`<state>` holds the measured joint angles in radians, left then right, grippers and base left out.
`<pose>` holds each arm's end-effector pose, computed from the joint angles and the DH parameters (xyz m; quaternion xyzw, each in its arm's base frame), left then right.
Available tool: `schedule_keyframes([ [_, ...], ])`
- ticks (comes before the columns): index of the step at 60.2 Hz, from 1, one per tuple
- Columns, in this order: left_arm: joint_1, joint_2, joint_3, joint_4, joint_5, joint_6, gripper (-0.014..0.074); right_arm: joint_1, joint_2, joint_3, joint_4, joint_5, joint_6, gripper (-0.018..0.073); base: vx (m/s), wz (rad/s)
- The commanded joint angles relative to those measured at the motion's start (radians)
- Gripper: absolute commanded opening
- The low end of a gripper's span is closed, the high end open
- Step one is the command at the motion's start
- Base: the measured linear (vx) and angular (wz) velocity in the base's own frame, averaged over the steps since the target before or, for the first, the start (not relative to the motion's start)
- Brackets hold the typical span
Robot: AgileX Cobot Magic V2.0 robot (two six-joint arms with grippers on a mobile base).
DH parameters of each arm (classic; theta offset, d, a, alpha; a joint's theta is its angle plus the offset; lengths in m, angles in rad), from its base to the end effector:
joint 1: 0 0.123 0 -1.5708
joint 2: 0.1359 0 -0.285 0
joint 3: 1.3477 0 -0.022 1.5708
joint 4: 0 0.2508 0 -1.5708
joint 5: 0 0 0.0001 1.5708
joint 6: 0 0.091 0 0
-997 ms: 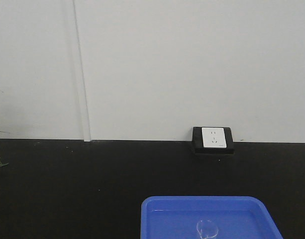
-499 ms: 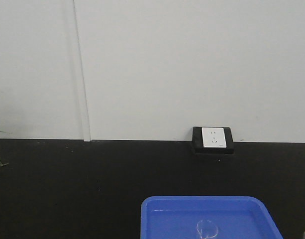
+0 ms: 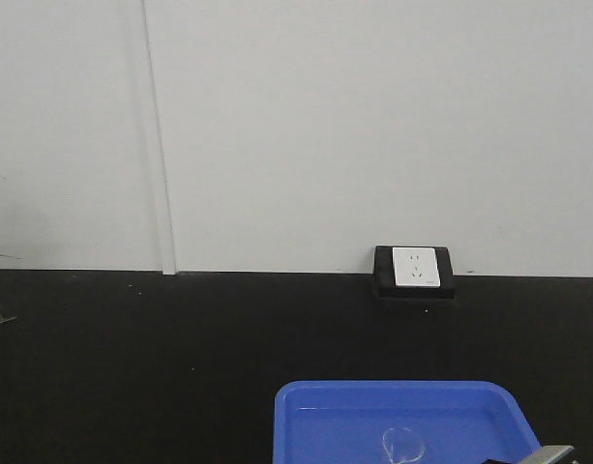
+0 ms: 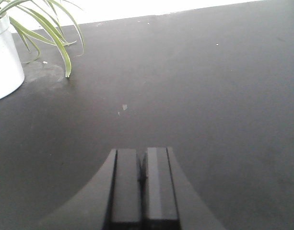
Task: Move beaker to silver tray on left bench
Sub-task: 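Reach the right gripper down to the clear glass beaker and grasp it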
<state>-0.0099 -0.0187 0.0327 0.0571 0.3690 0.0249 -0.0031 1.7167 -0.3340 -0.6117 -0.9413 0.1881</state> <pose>0.0525 0.0014 0.1700 0.0292 0.8029 0.0286 0.5947 0.2412 0.0415 0.1261 -0.2086 0.8061 0.1483 0.5335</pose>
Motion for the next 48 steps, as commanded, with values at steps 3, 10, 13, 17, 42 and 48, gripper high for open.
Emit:
schedule_keyframes([
  [3,-0.005,-0.007,0.02,-0.003,-0.081,-0.002,0.0001,0.001,0.047,-0.088,-0.066,-0.095,0.0,0.0624,0.0,0.0],
  [10,-0.005,-0.007,0.02,-0.003,-0.081,-0.002,0.0001,0.001,0.094,-0.147,-0.103,-0.091,0.0,0.062,0.0,0.0],
  [13,-0.005,-0.007,0.02,-0.003,-0.081,-0.002,0.0001,0.002,0.117,-0.17,-0.117,-0.091,0.0,0.0617,0.0,0.0],
  [17,-0.005,-0.007,0.02,-0.003,-0.081,-0.002,0.0001,0.013,0.138,-0.197,-0.12,-0.085,0.0,0.0615,0.0,0.0],
  [42,-0.005,-0.007,0.02,-0.003,-0.081,-0.002,0.0001,0.134,0.318,-0.418,-0.076,-0.028,-0.001,0.0582,0.0,0.0],
  [48,-0.005,-0.007,0.02,-0.003,-0.081,-0.002,0.0001,0.152,0.35,-0.469,-0.075,-0.026,-0.001,0.0573,0.0,0.0],
])
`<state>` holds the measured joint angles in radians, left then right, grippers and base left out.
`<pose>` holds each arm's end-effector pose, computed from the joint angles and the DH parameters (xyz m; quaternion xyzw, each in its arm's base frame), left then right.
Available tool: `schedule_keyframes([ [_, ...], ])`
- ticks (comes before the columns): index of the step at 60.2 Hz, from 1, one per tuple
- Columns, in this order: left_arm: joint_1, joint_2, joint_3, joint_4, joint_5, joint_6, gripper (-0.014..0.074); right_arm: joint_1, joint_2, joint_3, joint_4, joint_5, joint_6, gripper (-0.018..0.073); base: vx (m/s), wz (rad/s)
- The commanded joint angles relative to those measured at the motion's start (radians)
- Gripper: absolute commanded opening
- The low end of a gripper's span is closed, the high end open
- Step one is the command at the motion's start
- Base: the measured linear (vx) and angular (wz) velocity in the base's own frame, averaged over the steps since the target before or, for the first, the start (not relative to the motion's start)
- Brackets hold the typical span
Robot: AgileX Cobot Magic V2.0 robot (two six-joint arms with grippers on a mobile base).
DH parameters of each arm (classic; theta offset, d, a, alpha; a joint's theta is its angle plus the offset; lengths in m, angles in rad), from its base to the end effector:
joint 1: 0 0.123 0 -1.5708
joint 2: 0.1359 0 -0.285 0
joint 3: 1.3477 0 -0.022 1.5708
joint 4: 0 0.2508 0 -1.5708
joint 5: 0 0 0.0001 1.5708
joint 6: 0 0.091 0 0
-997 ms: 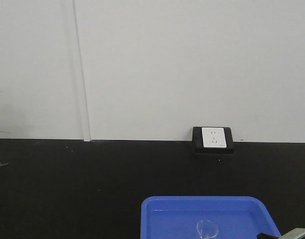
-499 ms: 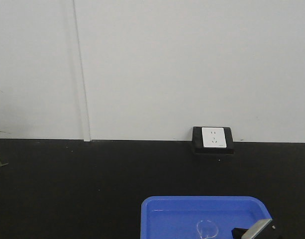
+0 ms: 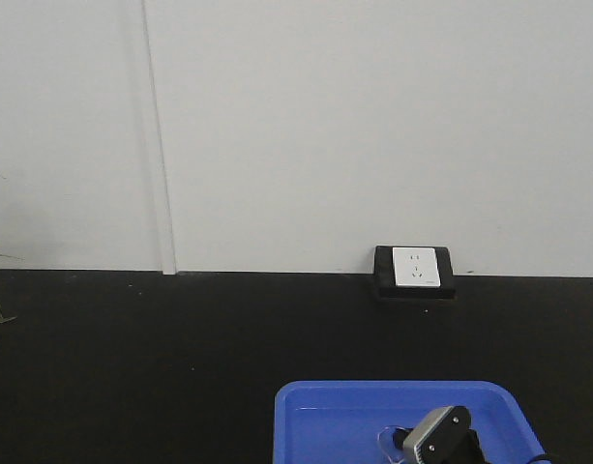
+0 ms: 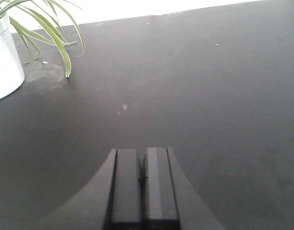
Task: Move beaker to silver tray on left bench
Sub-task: 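Reach the right gripper down to the clear glass beaker and grasp it, then lift the held beaker up out of the blue tray with the right gripper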
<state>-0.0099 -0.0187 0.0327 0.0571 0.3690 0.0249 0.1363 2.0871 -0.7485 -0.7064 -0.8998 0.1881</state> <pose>0.0525 0.0014 0.1700 0.0292 0.8029 0.0286 0.5947 0.3324 0.0922 0.0815 -0.3114 0.7776 0.1844 0.5142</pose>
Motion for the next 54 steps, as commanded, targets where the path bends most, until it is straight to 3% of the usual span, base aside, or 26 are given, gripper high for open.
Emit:
schedule_keyframes([
  [1,-0.005,-0.007,0.02,-0.003,-0.081,-0.002,0.0001,0.012,-0.016,-0.059,0.019,-0.068,-0.001,0.0571,0.0,0.0],
  [15,-0.005,-0.007,0.02,-0.003,-0.081,-0.002,0.0001,0.011,-0.017,-0.078,0.019,-0.061,0.072,0.0464,0.0,0.0],
  [30,-0.005,-0.007,0.02,-0.003,-0.081,-0.002,0.0001,0.011,-0.11,-0.078,-0.038,-0.077,0.195,0.015,0.0,0.0],
  [38,-0.005,-0.007,0.02,-0.003,-0.081,-0.002,0.0001,0.012,-0.219,-0.078,-0.146,-0.06,0.301,-0.002,0.0,0.0],
  [48,-0.005,-0.007,0.02,-0.003,-0.081,-0.002,0.0001,0.033,-0.397,-0.078,-0.279,0.043,0.505,-0.0016,0.0,0.0],
  [54,-0.005,-0.007,0.02,-0.003,-0.081,-0.002,0.0001,0.092,-0.499,-0.092,-0.292,0.152,0.573,-0.0015,0.0,0.0],
])
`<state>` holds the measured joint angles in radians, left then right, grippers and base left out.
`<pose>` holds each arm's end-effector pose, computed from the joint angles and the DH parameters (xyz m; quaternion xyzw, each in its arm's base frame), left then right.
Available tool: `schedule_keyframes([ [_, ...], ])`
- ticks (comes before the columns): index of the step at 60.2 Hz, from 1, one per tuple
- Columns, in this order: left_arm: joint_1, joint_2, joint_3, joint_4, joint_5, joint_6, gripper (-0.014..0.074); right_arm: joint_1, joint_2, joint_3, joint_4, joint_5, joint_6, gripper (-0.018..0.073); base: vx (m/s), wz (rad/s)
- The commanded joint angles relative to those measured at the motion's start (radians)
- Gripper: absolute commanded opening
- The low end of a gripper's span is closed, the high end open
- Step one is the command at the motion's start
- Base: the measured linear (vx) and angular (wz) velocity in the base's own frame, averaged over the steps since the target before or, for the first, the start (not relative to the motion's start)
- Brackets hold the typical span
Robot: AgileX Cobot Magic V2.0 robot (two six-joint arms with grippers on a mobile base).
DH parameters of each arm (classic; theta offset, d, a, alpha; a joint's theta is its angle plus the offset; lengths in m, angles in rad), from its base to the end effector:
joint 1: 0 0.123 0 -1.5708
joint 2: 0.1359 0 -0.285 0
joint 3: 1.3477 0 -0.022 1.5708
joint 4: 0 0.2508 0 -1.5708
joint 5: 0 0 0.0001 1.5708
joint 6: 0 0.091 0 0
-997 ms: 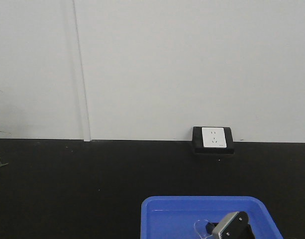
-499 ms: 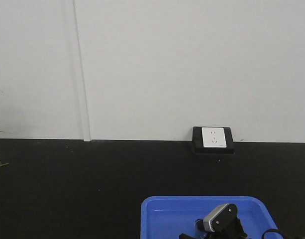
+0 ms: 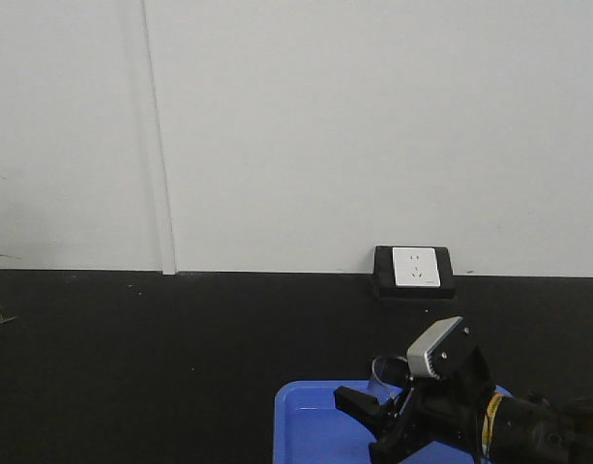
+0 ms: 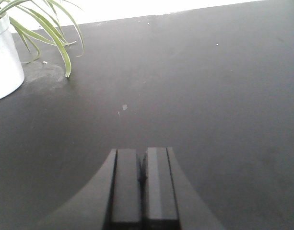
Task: Move beaker to silver tray on left bench
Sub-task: 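Lift the held beaker up out of the blue tray with the right gripper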
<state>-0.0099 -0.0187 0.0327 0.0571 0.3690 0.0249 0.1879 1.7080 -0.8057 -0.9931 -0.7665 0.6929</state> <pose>0.0525 0.0014 0.1700 0.0292 0.8029 0.0286 0.5947 0.3192 0.1145 0.2058 -0.3022 0.7355 0.2608 0.5475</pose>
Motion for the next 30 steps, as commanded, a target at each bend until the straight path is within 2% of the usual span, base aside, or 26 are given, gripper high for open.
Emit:
schedule_keyframes([
  [1,-0.005,-0.007,0.02,-0.003,-0.081,-0.002,0.0001,0.05,-0.138,-0.038,-0.006,0.034,0.073,-0.0015,0.0,0.0],
  [15,-0.005,-0.007,0.02,-0.003,-0.081,-0.002,0.0001,0.191,-0.244,-0.122,-0.005,0.207,0.106,-0.0014,0.0,0.0],
  [30,-0.005,-0.007,0.02,-0.003,-0.081,-0.002,0.0001,0.213,-0.25,-0.124,-0.006,0.226,0.106,-0.0014,0.0,0.0],
])
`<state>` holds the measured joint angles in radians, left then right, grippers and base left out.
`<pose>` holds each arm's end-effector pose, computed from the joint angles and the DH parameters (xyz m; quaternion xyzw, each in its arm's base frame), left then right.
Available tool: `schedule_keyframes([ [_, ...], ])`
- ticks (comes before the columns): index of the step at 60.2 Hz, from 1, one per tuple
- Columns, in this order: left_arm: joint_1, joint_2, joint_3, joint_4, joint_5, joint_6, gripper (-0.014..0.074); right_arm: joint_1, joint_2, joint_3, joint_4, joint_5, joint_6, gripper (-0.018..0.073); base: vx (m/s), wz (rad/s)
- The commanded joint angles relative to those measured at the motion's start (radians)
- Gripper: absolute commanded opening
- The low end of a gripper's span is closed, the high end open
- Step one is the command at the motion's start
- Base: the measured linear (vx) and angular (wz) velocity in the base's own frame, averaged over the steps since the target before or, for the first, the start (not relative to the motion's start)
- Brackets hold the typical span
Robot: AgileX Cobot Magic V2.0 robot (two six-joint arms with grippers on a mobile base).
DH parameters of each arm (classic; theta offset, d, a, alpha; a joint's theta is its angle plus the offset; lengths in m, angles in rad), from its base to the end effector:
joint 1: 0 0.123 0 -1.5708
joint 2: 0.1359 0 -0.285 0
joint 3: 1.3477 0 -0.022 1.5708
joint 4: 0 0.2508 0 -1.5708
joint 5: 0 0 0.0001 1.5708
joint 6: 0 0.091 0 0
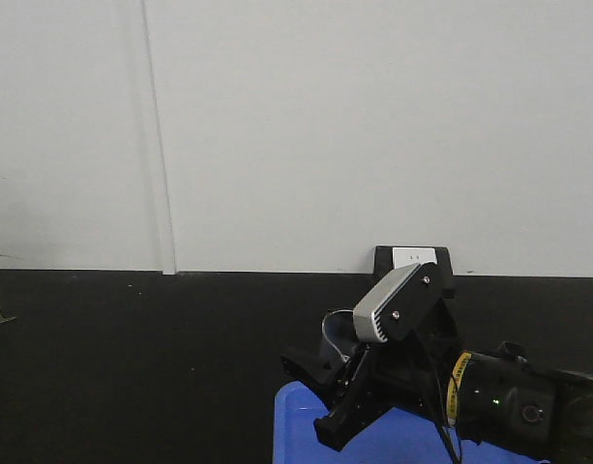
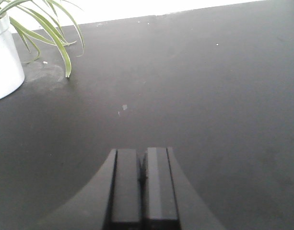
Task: Move beaker to silver tray on left bench
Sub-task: 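Lift the held beaker up out of the blue tray with the right gripper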
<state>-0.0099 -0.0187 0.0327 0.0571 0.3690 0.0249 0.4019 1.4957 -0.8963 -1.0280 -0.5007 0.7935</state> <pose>0.0525 0.0014 0.1700 0.0292 0.8029 0.0286 0.5947 0.2867 0.1624 0.2842 -0.3431 0.6994 0.2326 0.5822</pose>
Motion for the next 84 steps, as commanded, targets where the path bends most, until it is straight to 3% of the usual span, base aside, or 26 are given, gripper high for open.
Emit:
schedule_keyframes([
  [1,-0.005,-0.007,0.02,-0.003,-0.081,-0.002,0.0001,-0.001,-0.038,-0.033,0.029,-0.038,0.005,-0.0014,0.0,0.0],
  [51,-0.005,-0.007,0.02,-0.003,-0.081,-0.002,0.0001,-0.001,-0.032,-0.033,0.029,-0.031,0.005,-0.0012,-0.01,0.0],
  [84,-0.005,-0.007,0.02,-0.003,-0.081,-0.002,0.0001,-0.001,-0.011,-0.033,0.029,-0.033,0.005,-0.0011,-0.2,-0.09],
])
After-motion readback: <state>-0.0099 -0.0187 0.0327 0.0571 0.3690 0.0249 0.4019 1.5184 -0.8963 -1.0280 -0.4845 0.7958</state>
